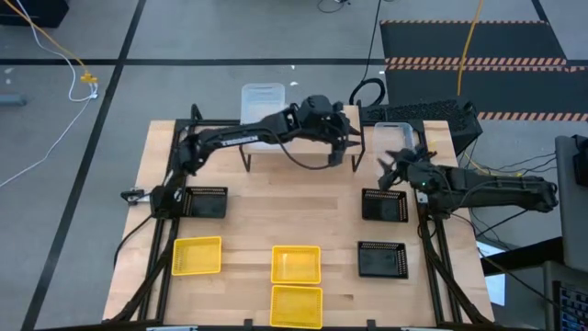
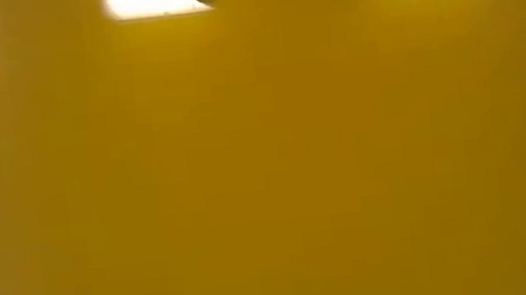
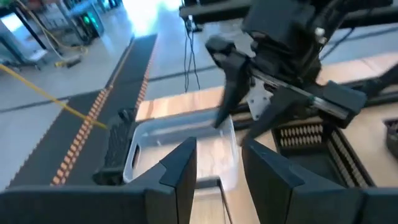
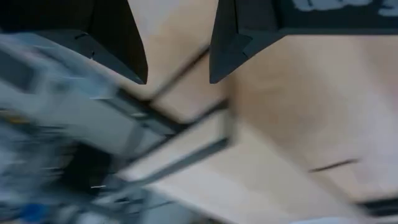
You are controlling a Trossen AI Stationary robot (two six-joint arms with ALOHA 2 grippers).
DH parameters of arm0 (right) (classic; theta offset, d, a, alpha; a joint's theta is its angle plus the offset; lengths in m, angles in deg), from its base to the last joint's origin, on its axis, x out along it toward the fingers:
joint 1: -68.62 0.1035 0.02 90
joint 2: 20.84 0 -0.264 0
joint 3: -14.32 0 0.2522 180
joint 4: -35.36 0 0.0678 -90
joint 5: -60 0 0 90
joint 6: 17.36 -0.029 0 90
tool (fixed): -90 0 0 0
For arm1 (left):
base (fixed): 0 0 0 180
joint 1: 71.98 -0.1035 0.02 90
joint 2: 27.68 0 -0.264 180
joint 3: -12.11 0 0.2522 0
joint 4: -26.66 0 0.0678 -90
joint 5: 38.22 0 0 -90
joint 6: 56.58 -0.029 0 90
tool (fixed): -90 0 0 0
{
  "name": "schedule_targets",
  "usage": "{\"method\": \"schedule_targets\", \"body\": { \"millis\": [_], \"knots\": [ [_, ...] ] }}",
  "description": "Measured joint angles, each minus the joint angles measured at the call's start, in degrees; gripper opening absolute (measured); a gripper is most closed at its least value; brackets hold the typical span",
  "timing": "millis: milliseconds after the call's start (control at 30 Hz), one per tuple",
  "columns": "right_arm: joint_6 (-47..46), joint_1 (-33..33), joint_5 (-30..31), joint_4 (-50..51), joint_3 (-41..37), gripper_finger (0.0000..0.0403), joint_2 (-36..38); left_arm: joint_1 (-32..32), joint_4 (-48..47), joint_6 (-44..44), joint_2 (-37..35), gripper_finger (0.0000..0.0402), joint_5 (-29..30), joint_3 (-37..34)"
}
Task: Stack baskets on shelf by color
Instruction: Stack the transparent bin on top of the transparent bin on the shelf
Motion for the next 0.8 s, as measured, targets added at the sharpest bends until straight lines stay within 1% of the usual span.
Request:
{"method": "schedule_targets", "body": {
  "millis": [67,100,233,400,467,600,700,733,800],
  "knots": [
    [-0.6,0.0,5.0,4.7,2.4,0.0169,0.0,0.0,4.7,1.7,1.7,0.0131,0.0,0.0],
    [-1.2,0.0,6.2,6.6,3.9,0.0169,0.0,0.0,6.5,2.8,2.6,0.0131,0.0,0.0],
    [-2.9,0.0,8.8,9.7,8.7,0.0169,0.4,0.0,14.0,7.2,6.1,0.0131,0.4,0.0],
    [-1.4,0.0,8.5,5.2,9.8,0.0169,1.3,-0.1,21.7,11.6,9.9,0.0131,0.4,0.0],
    [-1.7,0.0,8.5,4.8,9.8,0.0169,1.3,-0.2,23.8,13.2,11.2,0.0131,0.4,0.0],
    [-2.6,0.0,8.5,5.1,9.8,0.0169,1.2,0.0,23.6,13.9,13.6,0.0131,0.5,0.0],
    [-2.5,0.0,8.1,7.6,9.8,0.0169,1.0,0.4,22.5,12.5,14.5,0.0131,0.5,0.0],
    [-2.5,-0.1,6.5,9.2,9.8,0.0169,0.8,0.4,21.9,12.2,14.5,0.0131,0.5,0.0],
    [-2.6,-0.3,1.6,12.2,9.8,0.0169,-0.1,0.6,20.6,11.9,14.3,0.0131,0.5,0.1]
  ]
}}
